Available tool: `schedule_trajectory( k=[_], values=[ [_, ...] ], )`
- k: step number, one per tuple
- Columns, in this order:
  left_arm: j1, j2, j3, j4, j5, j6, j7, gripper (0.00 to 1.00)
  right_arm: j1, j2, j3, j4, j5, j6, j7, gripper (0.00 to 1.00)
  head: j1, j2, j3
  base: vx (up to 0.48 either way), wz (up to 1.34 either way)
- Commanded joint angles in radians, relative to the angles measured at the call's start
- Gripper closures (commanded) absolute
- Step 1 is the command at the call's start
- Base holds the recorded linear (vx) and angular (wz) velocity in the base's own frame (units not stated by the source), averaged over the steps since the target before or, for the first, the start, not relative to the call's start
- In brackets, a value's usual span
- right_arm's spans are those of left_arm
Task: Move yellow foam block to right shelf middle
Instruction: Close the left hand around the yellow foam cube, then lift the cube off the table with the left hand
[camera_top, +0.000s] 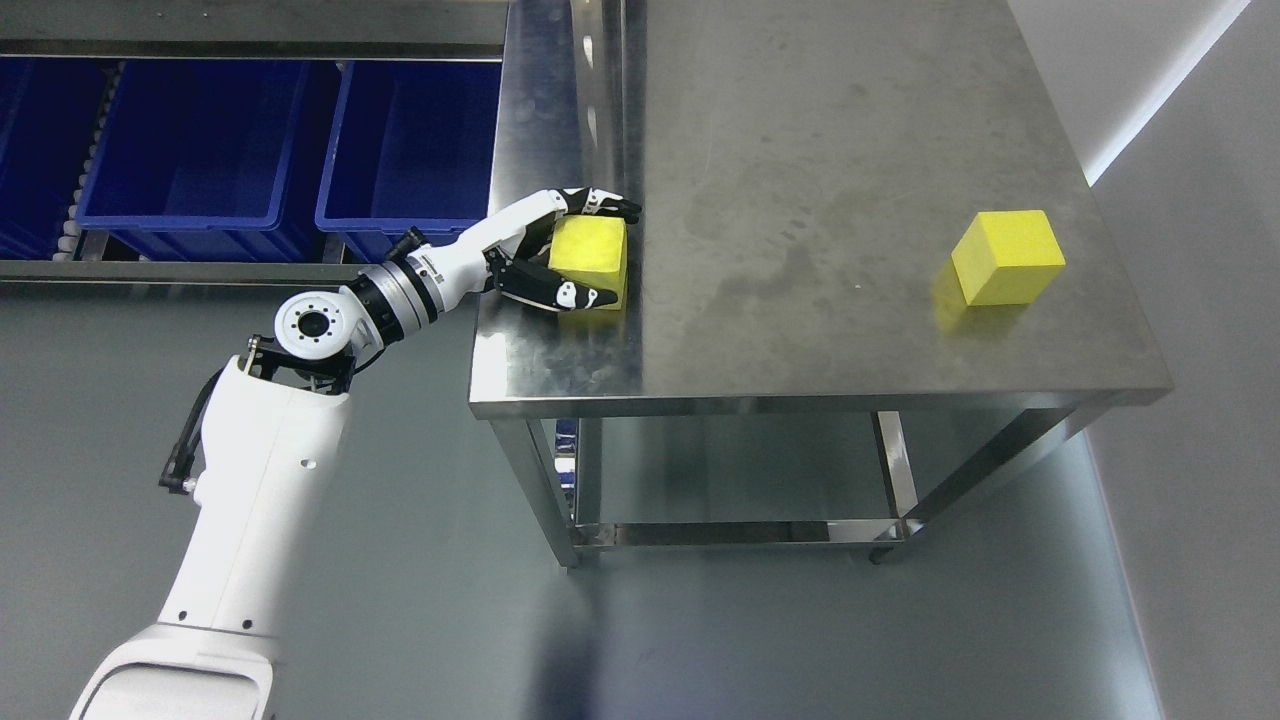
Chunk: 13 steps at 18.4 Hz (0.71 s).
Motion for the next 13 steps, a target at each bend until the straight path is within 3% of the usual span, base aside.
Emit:
schedule_trajectory(
  k=[1, 4, 6, 8, 10, 13],
  values=[
    [-0.005, -0.094, 0.075, 0.078, 0.003, 0.013, -0.018, 0.60, 0.002, -0.017, 0.000, -0.017, 0.003, 0.001, 0.000, 0.00, 0.0000, 0.000, 0.000, -0.007, 0.07],
    [-0.016, -0.113, 0.209, 0.018, 0.058, -0.024, -0.014, 0.63, 0.002, -0.017, 0.000, -0.017, 0.003, 0.001, 0.000, 0.00, 0.0000, 0.000, 0.000, -0.001, 0.05],
    [-0.039, -0.113, 0.263, -0.037, 0.222, -0.030, 0.029, 0.63, 0.002, -0.017, 0.000, -0.017, 0.003, 0.001, 0.000, 0.00, 0.0000, 0.000, 0.000, -0.005, 0.04],
    [-0.042, -0.113, 0.306, -0.075, 0.366, -0.073, 0.173, 0.62, 0.002, -0.017, 0.000, -0.017, 0.003, 0.001, 0.000, 0.00, 0.0000, 0.000, 0.000, -0.004, 0.02],
    [-0.042, -0.113, 0.327, -0.120, 0.390, -0.178, 0.372, 0.62, 0.002, -0.017, 0.000, -0.017, 0.003, 0.001, 0.000, 0.00, 0.0000, 0.000, 0.000, -0.001, -0.01],
    [-0.027, -0.113, 0.358, -0.190, 0.390, -0.180, 0.551, 0.62, 0.002, -0.017, 0.000, -0.017, 0.003, 0.001, 0.000, 0.00, 0.0000, 0.000, 0.000, 0.003, -0.03]
  ],
)
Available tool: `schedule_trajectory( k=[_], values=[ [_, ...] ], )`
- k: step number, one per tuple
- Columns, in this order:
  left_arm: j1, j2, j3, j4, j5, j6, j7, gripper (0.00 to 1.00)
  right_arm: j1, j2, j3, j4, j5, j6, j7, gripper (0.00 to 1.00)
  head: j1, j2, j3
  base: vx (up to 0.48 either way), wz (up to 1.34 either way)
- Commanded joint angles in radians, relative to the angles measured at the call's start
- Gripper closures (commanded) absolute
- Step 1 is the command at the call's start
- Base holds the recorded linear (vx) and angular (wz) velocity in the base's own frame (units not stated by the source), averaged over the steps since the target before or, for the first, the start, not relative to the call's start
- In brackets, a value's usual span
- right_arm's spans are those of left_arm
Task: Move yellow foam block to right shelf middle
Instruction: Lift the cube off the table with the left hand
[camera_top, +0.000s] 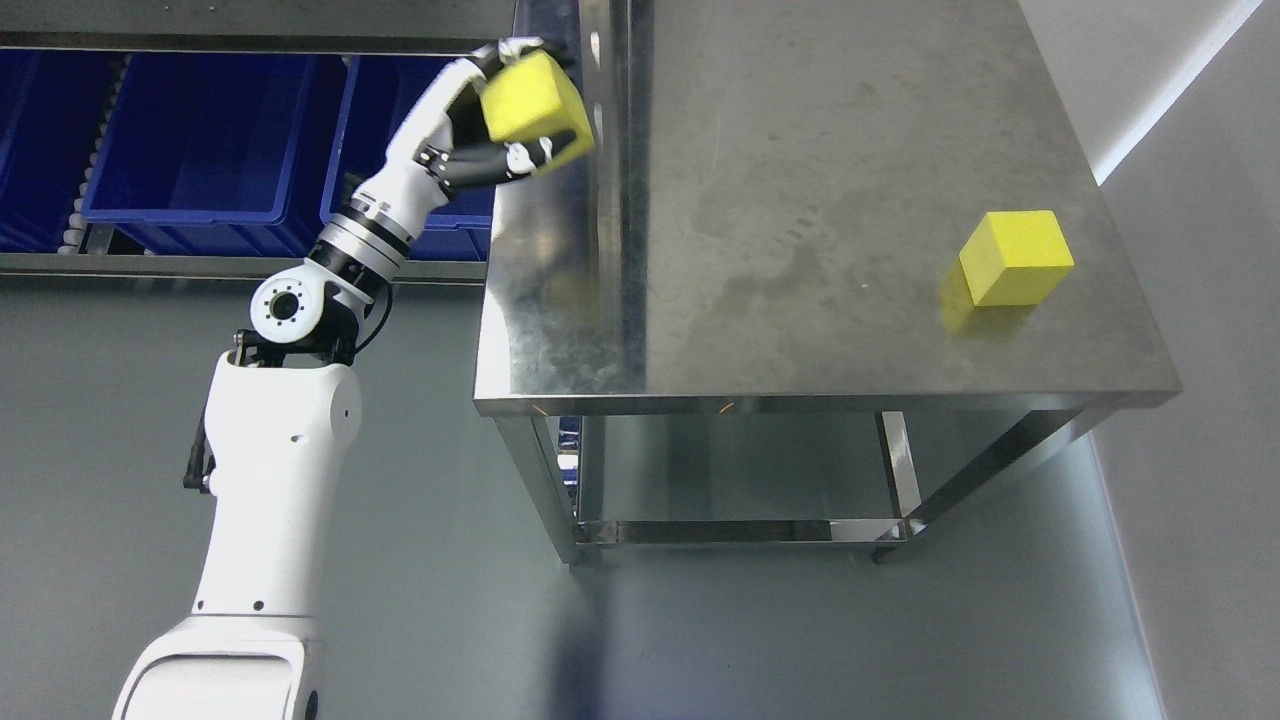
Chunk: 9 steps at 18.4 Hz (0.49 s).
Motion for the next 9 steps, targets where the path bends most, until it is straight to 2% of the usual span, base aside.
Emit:
schedule_trajectory(
  k=[1, 3, 9],
  values=[
    [0.018, -0.021, 0.171, -0.177, 0.103, 0.011, 0.170, 0.63, 0.002, -0.017, 0.000, -0.017, 0.003, 0.001, 0.000, 0.00, 0.0000, 0.000, 0.000, 0.000, 0.00],
    [0.030, -0.021, 0.209, -0.231, 0.103, 0.081, 0.178, 0.63, 0.002, -0.017, 0.000, -0.017, 0.003, 0.001, 0.000, 0.00, 0.0000, 0.000, 0.000, -0.001, 0.07],
    [0.065, -0.021, 0.245, -0.275, 0.103, 0.115, 0.175, 0.63, 0.002, -0.017, 0.000, -0.017, 0.003, 0.001, 0.000, 0.00, 0.0000, 0.000, 0.000, -0.032, 0.36]
  ],
)
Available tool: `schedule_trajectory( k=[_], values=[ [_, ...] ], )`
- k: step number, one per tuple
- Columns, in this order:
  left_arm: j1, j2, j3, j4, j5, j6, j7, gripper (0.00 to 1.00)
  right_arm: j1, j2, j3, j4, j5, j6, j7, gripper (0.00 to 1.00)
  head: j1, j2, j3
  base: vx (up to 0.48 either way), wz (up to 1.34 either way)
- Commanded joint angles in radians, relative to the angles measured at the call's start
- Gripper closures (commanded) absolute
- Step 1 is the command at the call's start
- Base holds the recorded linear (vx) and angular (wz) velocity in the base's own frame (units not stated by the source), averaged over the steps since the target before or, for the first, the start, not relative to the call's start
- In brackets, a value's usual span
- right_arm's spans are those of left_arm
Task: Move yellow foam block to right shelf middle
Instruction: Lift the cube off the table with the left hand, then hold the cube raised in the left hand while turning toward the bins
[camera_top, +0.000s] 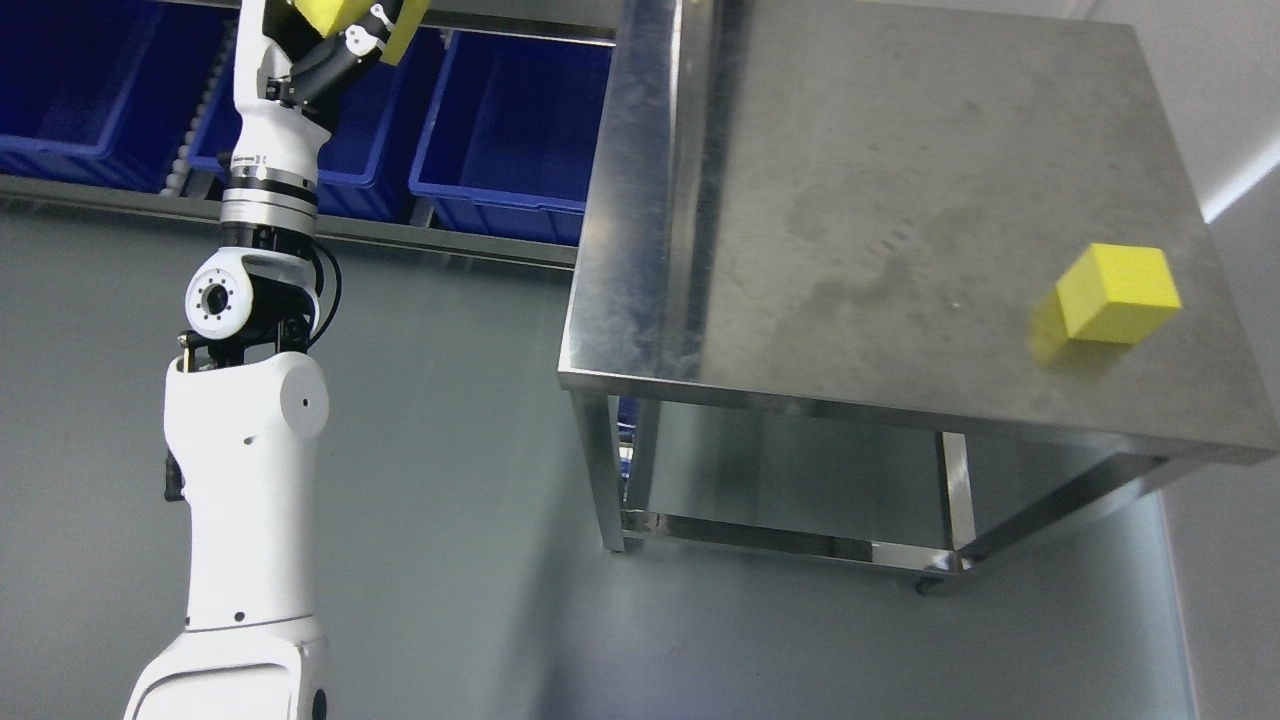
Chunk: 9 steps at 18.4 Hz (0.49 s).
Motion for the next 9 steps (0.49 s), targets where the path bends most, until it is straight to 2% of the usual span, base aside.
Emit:
schedule_trajectory(
  k=[1, 9],
  values=[
    [0.049, 0.002, 0.112, -0.148, 0.017, 0.016, 0.001, 0.63, 0.001, -0.017, 0.000, -0.017, 0.003, 0.001, 0.000, 0.00, 0.0000, 0.000, 0.000, -0.055, 0.71],
    [0.152, 0.002, 0.115, -0.239, 0.017, 0.035, -0.002, 0.63, 0.001, -0.017, 0.000, -0.017, 0.003, 0.001, 0.000, 0.00, 0.0000, 0.000, 0.000, -0.032, 0.69]
  ],
)
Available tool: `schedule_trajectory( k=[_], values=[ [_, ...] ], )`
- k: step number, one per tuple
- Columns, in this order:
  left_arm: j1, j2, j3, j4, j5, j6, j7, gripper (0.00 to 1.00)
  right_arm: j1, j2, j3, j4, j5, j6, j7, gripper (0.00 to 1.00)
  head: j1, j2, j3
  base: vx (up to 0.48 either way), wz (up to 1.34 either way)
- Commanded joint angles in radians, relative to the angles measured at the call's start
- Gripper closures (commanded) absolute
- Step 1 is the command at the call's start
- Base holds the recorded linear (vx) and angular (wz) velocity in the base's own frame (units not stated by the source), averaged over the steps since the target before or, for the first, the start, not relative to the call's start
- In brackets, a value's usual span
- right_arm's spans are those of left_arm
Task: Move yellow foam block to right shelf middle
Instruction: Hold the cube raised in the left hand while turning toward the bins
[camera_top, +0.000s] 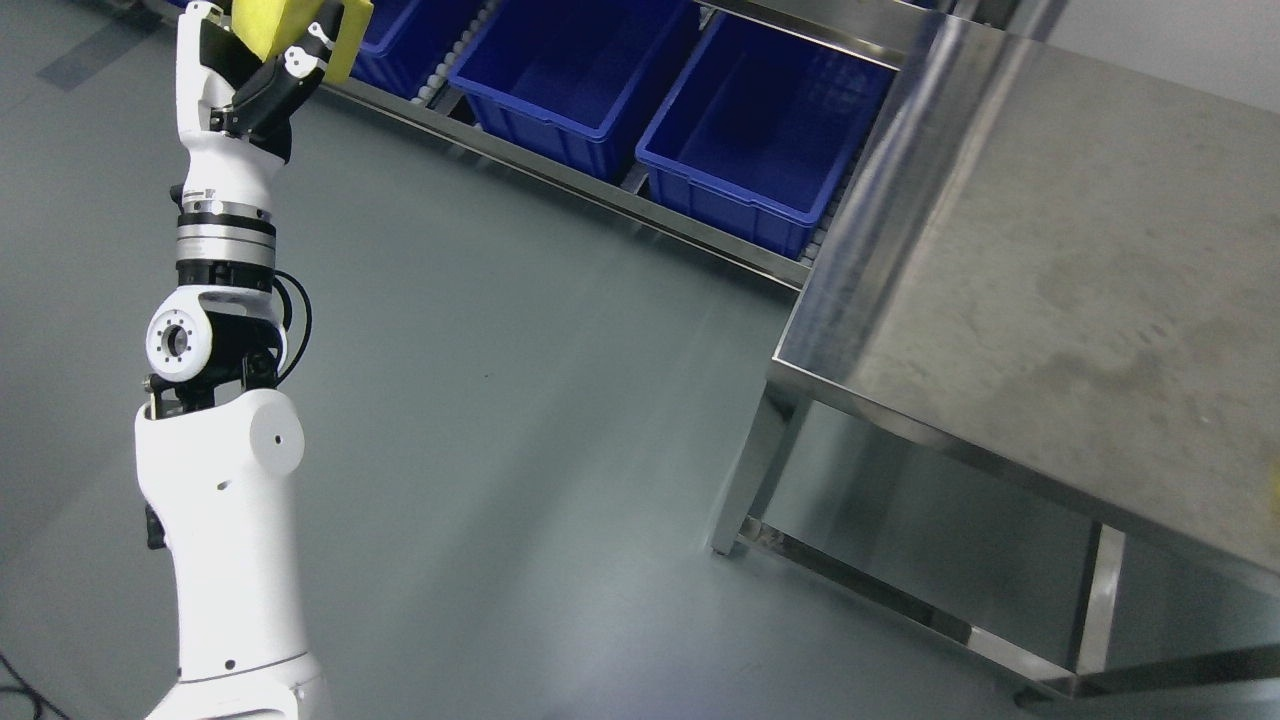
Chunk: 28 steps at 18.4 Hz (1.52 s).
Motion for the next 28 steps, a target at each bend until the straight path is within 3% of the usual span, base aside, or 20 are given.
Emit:
schedule_trajectory(
  k=[1, 12, 19, 28],
  values=[
    [0.061, 0.011, 0.048, -0.118, 0.003, 0.005, -0.001, 0.63, 0.002, -0.017, 0.000, -0.017, 0.003, 0.001, 0.000, 0.00, 0.0000, 0.000, 0.000, 0.008, 0.59],
    [0.287, 0.011, 0.025, -0.218, 0.003, -0.032, -0.011, 0.63, 0.002, -0.017, 0.000, -0.017, 0.003, 0.001, 0.000, 0.00, 0.0000, 0.000, 0.000, 0.102, 0.67],
    [0.297, 0.011, 0.028, -0.220, 0.003, -0.035, -0.011, 0.63, 0.002, -0.017, 0.000, -0.017, 0.003, 0.001, 0.000, 0.00, 0.0000, 0.000, 0.000, 0.200, 0.60],
    [0.299, 0.011, 0.025, -0.220, 0.003, -0.039, -0.011, 0.63, 0.002, -0.017, 0.000, -0.017, 0.003, 0.001, 0.000, 0.00, 0.0000, 0.000, 0.000, 0.331, 0.01]
  ],
)
